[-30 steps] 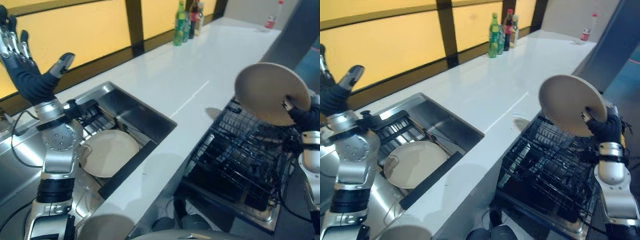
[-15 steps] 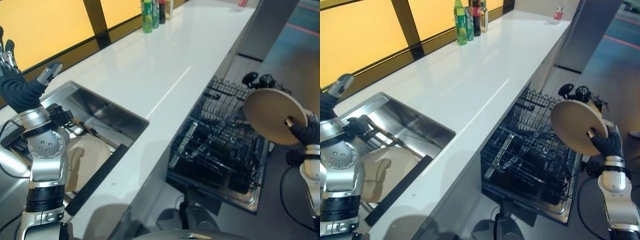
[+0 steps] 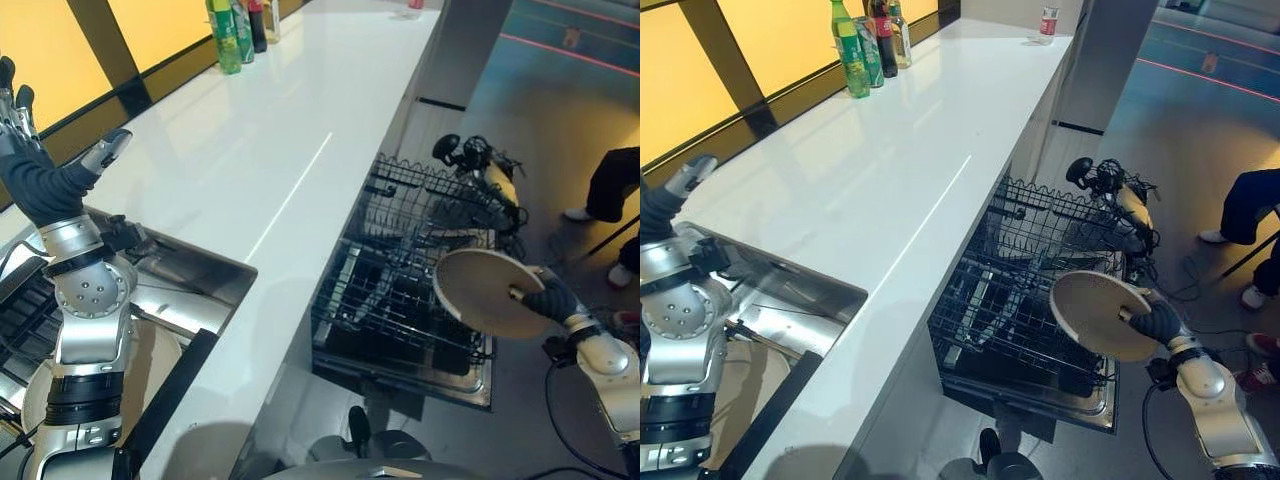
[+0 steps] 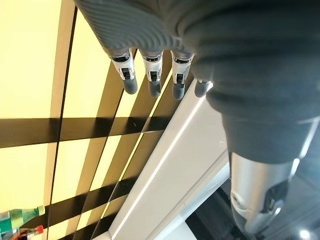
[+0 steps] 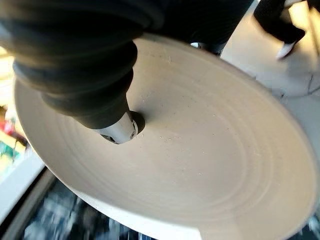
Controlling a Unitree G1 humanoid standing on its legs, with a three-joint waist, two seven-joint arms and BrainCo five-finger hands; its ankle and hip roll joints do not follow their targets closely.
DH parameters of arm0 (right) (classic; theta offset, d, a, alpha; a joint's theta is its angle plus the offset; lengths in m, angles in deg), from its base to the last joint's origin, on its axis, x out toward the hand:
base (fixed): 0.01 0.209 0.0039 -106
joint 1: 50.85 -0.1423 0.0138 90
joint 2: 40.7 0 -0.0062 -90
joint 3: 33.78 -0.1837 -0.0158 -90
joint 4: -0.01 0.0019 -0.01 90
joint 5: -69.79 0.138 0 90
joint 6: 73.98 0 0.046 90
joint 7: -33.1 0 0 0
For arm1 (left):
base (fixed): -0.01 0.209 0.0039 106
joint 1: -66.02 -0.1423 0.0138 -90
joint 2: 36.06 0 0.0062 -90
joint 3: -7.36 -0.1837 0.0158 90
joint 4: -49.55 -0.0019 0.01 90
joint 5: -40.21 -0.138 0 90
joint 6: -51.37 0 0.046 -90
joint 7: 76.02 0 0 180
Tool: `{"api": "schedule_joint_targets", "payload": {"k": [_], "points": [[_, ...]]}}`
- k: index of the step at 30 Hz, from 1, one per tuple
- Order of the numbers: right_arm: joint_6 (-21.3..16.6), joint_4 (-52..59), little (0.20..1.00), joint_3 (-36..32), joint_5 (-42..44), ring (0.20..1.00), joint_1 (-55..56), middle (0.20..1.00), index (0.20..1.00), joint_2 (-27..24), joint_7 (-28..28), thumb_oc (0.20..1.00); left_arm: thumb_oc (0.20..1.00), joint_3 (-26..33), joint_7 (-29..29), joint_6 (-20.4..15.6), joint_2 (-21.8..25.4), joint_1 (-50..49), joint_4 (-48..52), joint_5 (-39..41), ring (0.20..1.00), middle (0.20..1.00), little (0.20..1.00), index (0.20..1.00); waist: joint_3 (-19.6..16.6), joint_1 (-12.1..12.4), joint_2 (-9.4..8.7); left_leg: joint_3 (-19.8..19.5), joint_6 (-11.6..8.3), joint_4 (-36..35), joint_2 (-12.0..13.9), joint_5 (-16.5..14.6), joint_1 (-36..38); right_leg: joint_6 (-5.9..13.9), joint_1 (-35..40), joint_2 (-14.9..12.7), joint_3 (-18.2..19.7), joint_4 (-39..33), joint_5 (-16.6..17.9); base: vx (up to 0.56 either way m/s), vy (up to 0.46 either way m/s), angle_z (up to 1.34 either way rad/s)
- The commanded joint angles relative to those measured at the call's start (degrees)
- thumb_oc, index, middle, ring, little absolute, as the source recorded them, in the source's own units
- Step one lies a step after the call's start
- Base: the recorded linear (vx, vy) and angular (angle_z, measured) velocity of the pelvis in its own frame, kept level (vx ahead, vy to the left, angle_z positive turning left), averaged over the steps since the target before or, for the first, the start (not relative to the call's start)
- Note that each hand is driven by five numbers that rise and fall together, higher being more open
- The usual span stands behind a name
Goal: Pick up plates and place into dishwasher.
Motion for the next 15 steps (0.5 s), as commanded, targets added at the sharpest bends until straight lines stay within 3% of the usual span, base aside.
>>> {"api": "schedule_joint_targets", "payload": {"k": [1, 15], "points": [[-3.4, -0.9, 0.200, 1.2, -2.3, 0.200, -5.0, 0.200, 0.200, -4.3, 1.6, 0.200, 1.000, -0.9, -0.1, -2.5, 2.7, -0.3, -1.0, -0.8, 1.000, 1.000, 1.000, 1.000, -4.0, 0.2, -1.85, 0.1, 1.91, 4.1, 0.1, -0.8, -4.6, 8.75, -0.9, -7.0, 0.9, 6.0, -5.5, 0.04, -0.029, 0.05], [-4.0, 0.4, 0.200, 11.4, -18.0, 0.200, -7.8, 0.200, 0.200, -6.7, 4.7, 0.200, 1.000, -2.0, 0.8, -2.4, 4.3, -0.9, -0.3, -0.6, 1.000, 1.000, 1.000, 1.000, -2.4, 2.1, -2.30, -0.9, 1.84, 4.8, 0.4, -0.8, -5.6, 9.64, -2.2, -8.0, 0.1, 6.7, -5.1, 0.02, -0.033, 0.05]]}}
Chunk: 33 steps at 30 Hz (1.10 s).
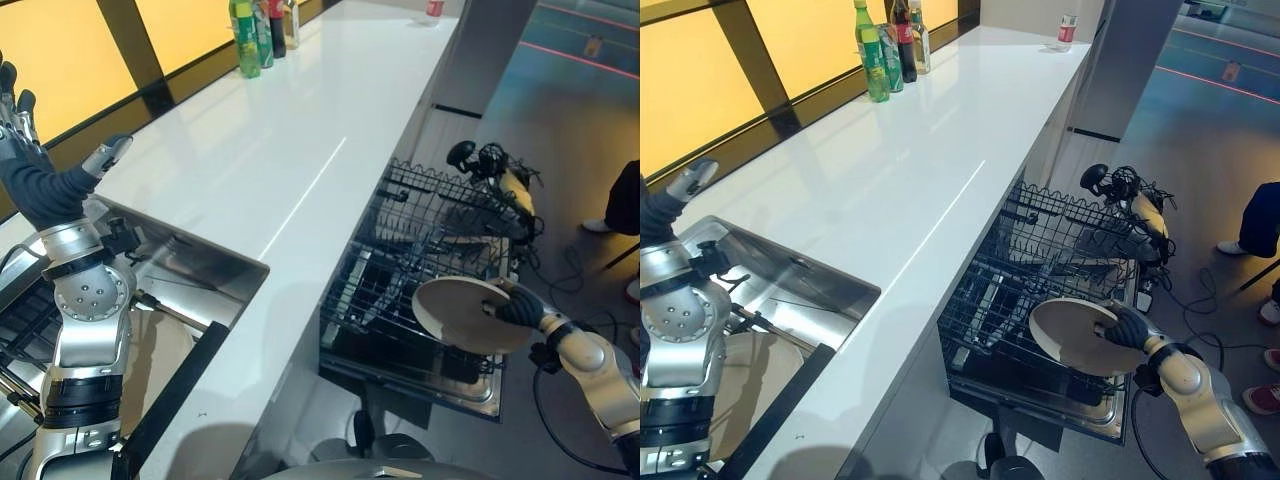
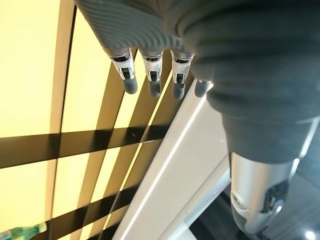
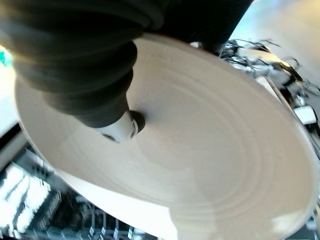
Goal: Pick up plates and place into dishwasher.
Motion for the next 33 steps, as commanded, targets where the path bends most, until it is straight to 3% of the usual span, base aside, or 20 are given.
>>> {"api": "schedule_joint_targets", "payload": {"k": [1, 14, 25, 33], "points": [[-1.7, 0.1, 0.200, 3.3, -4.8, 0.200, -4.7, 0.200, 0.200, -2.1, -0.7, 0.200, 1.000, -2.2, 0.3, -2.4, 4.2, 0.0, -0.3, -0.7, 1.000, 1.000, 1.000, 1.000, -2.3, 0.7, -2.38, 0.4, 1.64, 4.8, 0.6, -0.9, -5.2, 9.38, -2.7, -7.6, 1.2, 6.8, -4.7, 0.01, -0.018, 0.06], [-1.1, -3.6, 0.200, 10.8, -5.2, 0.200, -4.6, 0.200, 0.200, 3.2, -1.3, 0.200, 1.000, -2.8, 1.0, -2.1, 3.5, -0.1, 0.2, -0.9, 1.000, 1.000, 1.000, 1.000, -1.5, 1.1, -1.39, -0.6, 1.66, 4.1, 0.6, -1.0, -4.4, 9.51, -2.5, -8.0, 0.6, 7.0, -4.9, 0.01, -0.007, 0.04], [3.0, -13.1, 0.200, 20.5, -5.0, 0.200, -2.9, 0.200, 0.200, 13.9, -6.4, 0.200, 1.000, -4.6, -0.1, -1.8, 2.2, 1.0, -0.4, -1.2, 1.000, 1.000, 1.000, 1.000, -1.8, 1.9, -0.23, -1.7, 1.46, 3.3, 0.9, -0.8, -3.9, 9.38, -1.4, -8.3, -0.7, 6.8, -5.9, 0.02, 0.020, 0.05], [2.8, -18.0, 0.200, 23.9, -8.4, 0.200, -2.5, 0.200, 0.200, 15.2, -5.9, 0.200, 1.000, -5.9, -1.1, 0.8, 2.9, 3.5, 0.0, -0.8, 1.000, 1.000, 1.000, 1.000, -2.1, 2.7, -0.03, -2.4, 1.26, 3.7, 0.9, -1.1, -4.3, 9.43, -0.8, -8.7, -2.1, 6.7, -6.3, 0.01, 0.011, 0.09]]}}
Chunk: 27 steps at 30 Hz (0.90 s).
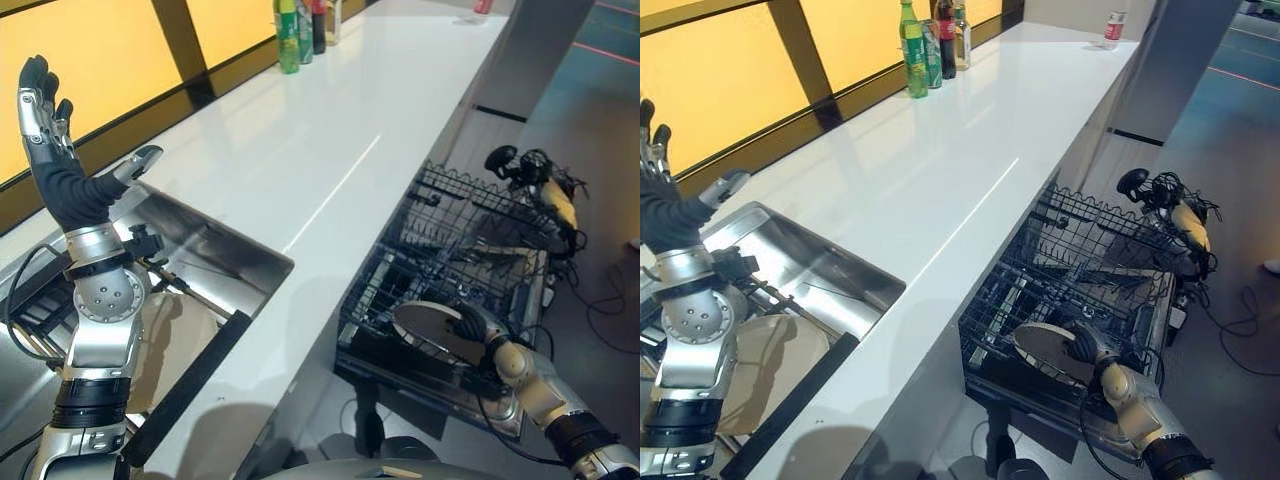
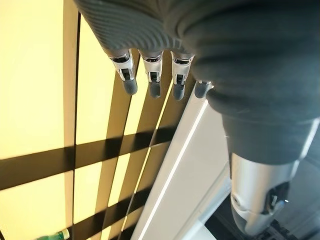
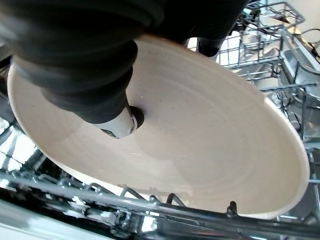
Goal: Pick up plates and place into dishwasher.
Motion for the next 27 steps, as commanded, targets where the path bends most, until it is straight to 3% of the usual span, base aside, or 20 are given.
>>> {"api": "schedule_joint_targets", "payload": {"k": [1, 5, 8, 17, 18, 20, 21, 27], "points": [[-1.4, -1.7, 0.200, 10.7, -0.8, 0.200, 4.4, 0.200, 0.200, 3.8, 4.9, 0.200, 1.000, -1.6, -0.8, -0.9, 2.9, 4.0, 0.0, -0.3, 1.000, 1.000, 1.000, 1.000, -3.3, 0.6, -1.74, 1.2, 1.10, 4.0, 1.0, -1.6, -4.5, 9.07, -3.1, -7.8, 1.4, 6.7, -5.3, 0.00, 0.006, 0.14], [-1.0, -6.3, 0.200, 13.2, -5.9, 0.200, 3.8, 0.200, 0.200, 4.5, 6.9, 0.200, 1.000, -1.9, -0.3, -1.1, 2.7, 4.5, 0.0, -0.1, 1.000, 1.000, 1.000, 1.000, -3.7, 1.4, -1.88, 0.9, 1.06, 3.9, 1.0, -1.7, -4.6, 9.05, -2.6, -8.0, 0.7, 6.5, -5.6, 0.01, 0.006, 0.07], [0.7, -6.6, 0.200, 14.6, -4.5, 0.200, 3.4, 0.200, 0.200, 4.8, 8.0, 0.200, 1.000, -2.6, -0.7, -0.6, 3.0, 5.0, 0.2, 0.0, 1.000, 1.000, 1.000, 1.000, -3.9, 1.9, -2.03, 0.8, 1.04, 3.9, 1.1, -1.7, -4.5, 8.89, -2.0, -8.0, 0.1, 6.3, -5.7, 0.01, 0.003, 0.10], [2.4, -7.7, 0.200, 12.5, -4.5, 0.200, 3.8, 0.200, 0.200, 5.3, 5.0, 0.200, 1.000, -1.6, -0.5, -0.6, 2.9, 4.5, 0.5, -0.3, 1.000, 1.000, 1.000, 1.000, -4.8, 2.0, -2.25, 1.0, 0.96, 3.5, 1.3, -1.6, -4.0, 8.63, -1.1, -7.8, -0.4, 6.0, -6.0, 0.00, 0.003, 0.04], [2.6, -7.6, 0.278, 12.1, -4.6, 0.278, 4.0, 0.278, 0.278, 5.3, 4.9, 0.278, 1.000, -1.4, -0.3, -0.8, 2.9, 4.4, 0.4, -0.1, 1.000, 1.000, 1.000, 1.000, -4.9, 1.9, -2.28, 1.0, 0.97, 3.4, 1.3, -1.6, -3.9, 8.61, -1.0, -7.7, -0.3, 5.9, -6.0, 0.00, 0.000, 0.00], [3.1, -6.9, 0.875, 11.6, -4.3, 0.875, 4.3, 0.875, 0.875, 5.2, 4.3, 0.875, 1.000, -1.2, -0.2, -1.0, 3.0, 4.2, 0.3, 0.0, 1.000, 1.000, 1.000, 1.000, -5.2, 1.8, -2.36, 1.2, 0.98, 3.2, 1.3, -1.5, -3.7, 8.57, -0.9, -7.7, -0.4, 5.8, -6.0, 0.00, 0.000, 0.00], [3.4, -6.5, 1.000, 11.2, -4.2, 1.000, 4.4, 1.000, 1.000, 5.1, 4.8, 1.000, 1.000, -1.1, -0.2, -1.0, 2.9, 4.2, 0.3, -0.2, 1.000, 1.000, 1.000, 1.000, -5.3, 1.7, -2.44, 1.3, 1.02, 3.0, 1.3, -1.5, -3.6, 8.52, -0.8, -7.6, -0.4, 5.7, -5.9, 0.00, 0.000, 0.00], [4.9, -3.8, 1.000, 9.2, -2.3, 1.000, 4.9, 1.000, 1.000, 4.5, 3.3, 1.000, 1.000, -1.0, -0.3, -1.5, 2.8, 4.0, 0.0, -0.3, 1.000, 1.000, 1.000, 1.000, -5.8, 1.3, -2.62, 1.6, 0.95, 2.3, 1.4, -1.3, -3.0, 8.27, -0.3, -7.2, -0.3, 5.3, -5.8, 0.00, 0.000, 0.00]]}}
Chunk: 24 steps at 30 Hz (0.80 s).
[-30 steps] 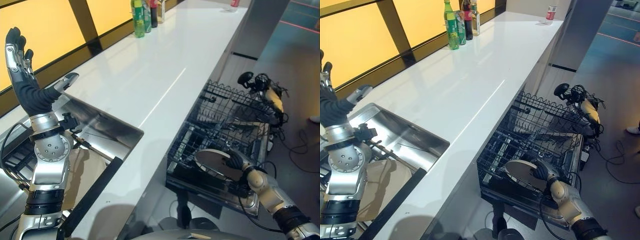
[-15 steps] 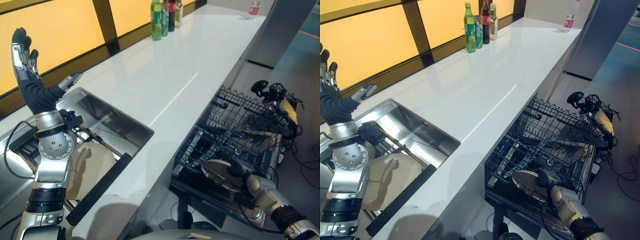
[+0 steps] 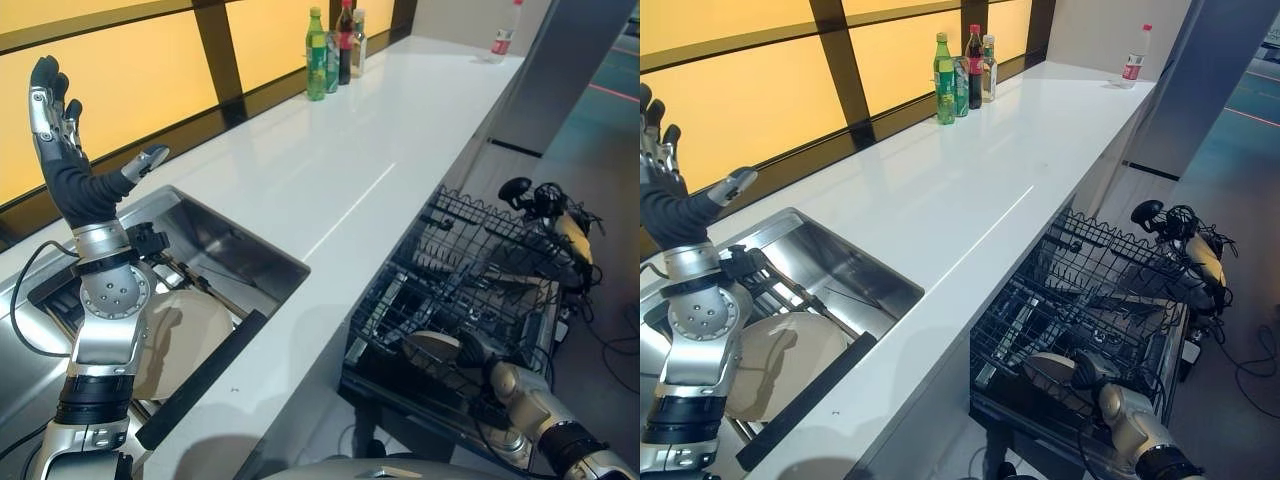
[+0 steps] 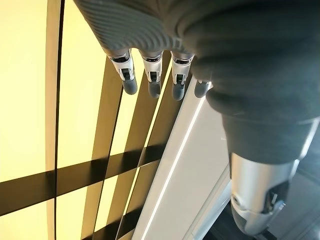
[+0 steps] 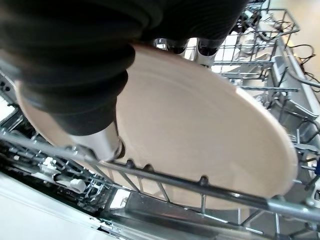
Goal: Pick up plates and place into dishwasher.
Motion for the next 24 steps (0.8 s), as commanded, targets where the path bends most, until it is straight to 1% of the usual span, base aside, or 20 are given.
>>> {"api": "schedule_joint_targets", "payload": {"k": [1, 7, 11, 18, 19, 21, 24], "points": [[0.0, 3.1, 1.000, 4.7, 3.7, 1.000, 4.6, 1.000, 1.000, 2.6, 1.4, 1.000, 1.000, 0.0, -0.2, -2.2, 2.7, 2.9, -0.2, -0.3, 1.000, 1.000, 1.000, 1.000, -1.7, 0.2, -1.62, 3.2, 0.90, 2.2, 1.5, -1.3, -3.1, 8.08, -1.5, -6.7, 1.7, 5.2, -5.1, 0.00, 0.000, 0.00], [0.2, 6.9, 1.000, 0.7, 4.4, 1.000, 4.8, 1.000, 1.000, 1.7, -3.0, 1.000, 1.000, 1.1, -0.6, -2.1, 3.0, 2.1, -0.2, -0.2, 1.000, 1.000, 1.000, 1.000, -2.1, -0.2, -1.51, 3.3, 0.92, 1.9, 1.6, -1.0, -2.8, 7.75, -1.2, -6.3, 2.0, 5.0, -5.2, 0.00, 0.000, 0.00], [1.4, 10.4, 1.000, -2.3, 0.3, 1.000, 5.4, 1.000, 1.000, 0.2, -3.0, 1.000, 1.000, 2.5, -0.5, -2.2, 3.2, 0.8, -0.3, -0.2, 1.000, 1.000, 1.000, 1.000, -2.3, -0.5, -1.47, 3.4, 0.83, 1.7, 1.6, -0.8, -2.8, 7.52, -0.8, -5.9, 2.2, 4.8, -5.3, 0.00, 0.000, 0.00], [1.8, 15.5, 1.000, -5.5, 1.4, 1.000, 6.2, 1.000, 1.000, -2.3, -1.6, 1.000, 1.000, 3.7, -0.7, -2.0, 3.4, -0.1, 0.0, 0.0, 1.000, 1.000, 1.000, 1.000, -2.7, -0.5, -1.68, 3.3, 0.68, 1.1, 1.6, -0.3, -3.0, 7.20, -0.7, -5.6, 2.1, 4.4, -5.5, 0.00, 0.002, 0.00], [2.0, 17.7, 1.000, -7.1, 1.8, 1.000, 5.5, 1.000, 1.000, -3.6, -3.0, 1.000, 1.000, 3.7, -1.2, -2.0, 3.6, -0.1, -0.2, -0.3, 1.000, 1.000, 1.000, 1.000, -2.6, -0.6, -1.62, 3.2, 0.66, 1.0, 1.6, -0.2, -3.0, 7.01, -0.8, -5.4, 2.2, 4.4, -5.5, 0.00, 0.000, 0.00], [2.4, 21.0, 1.000, -9.8, -1.4, 1.000, 5.0, 1.000, 1.000, -5.5, -5.0, 1.000, 1.000, 4.2, -1.7, -2.2, 3.6, -1.1, -0.1, -0.9, 1.000, 1.000, 1.000, 1.000, -2.6, -0.7, -1.55, 3.3, 0.65, 0.9, 1.6, -0.1, -2.9, 6.90, -0.7, -5.2, 2.4, 4.5, -5.5, 0.00, 0.000, 0.00], [2.1, 25.8, 1.000, -13.9, -1.1, 1.000, 3.8, 1.000, 1.000, -7.9, -9.3, 1.000, 1.000, 5.0, -2.6, -2.3, 3.9, -2.2, 0.1, -0.9, 1.000, 1.000, 1.000, 1.000, -2.6, -0.7, -1.20, 3.2, 0.57, 0.6, 1.6, 0.0, -2.8, 6.62, -0.5, -5.0, 2.5, 4.3, -5.7, -0.01, 0.009, 0.00]]}}
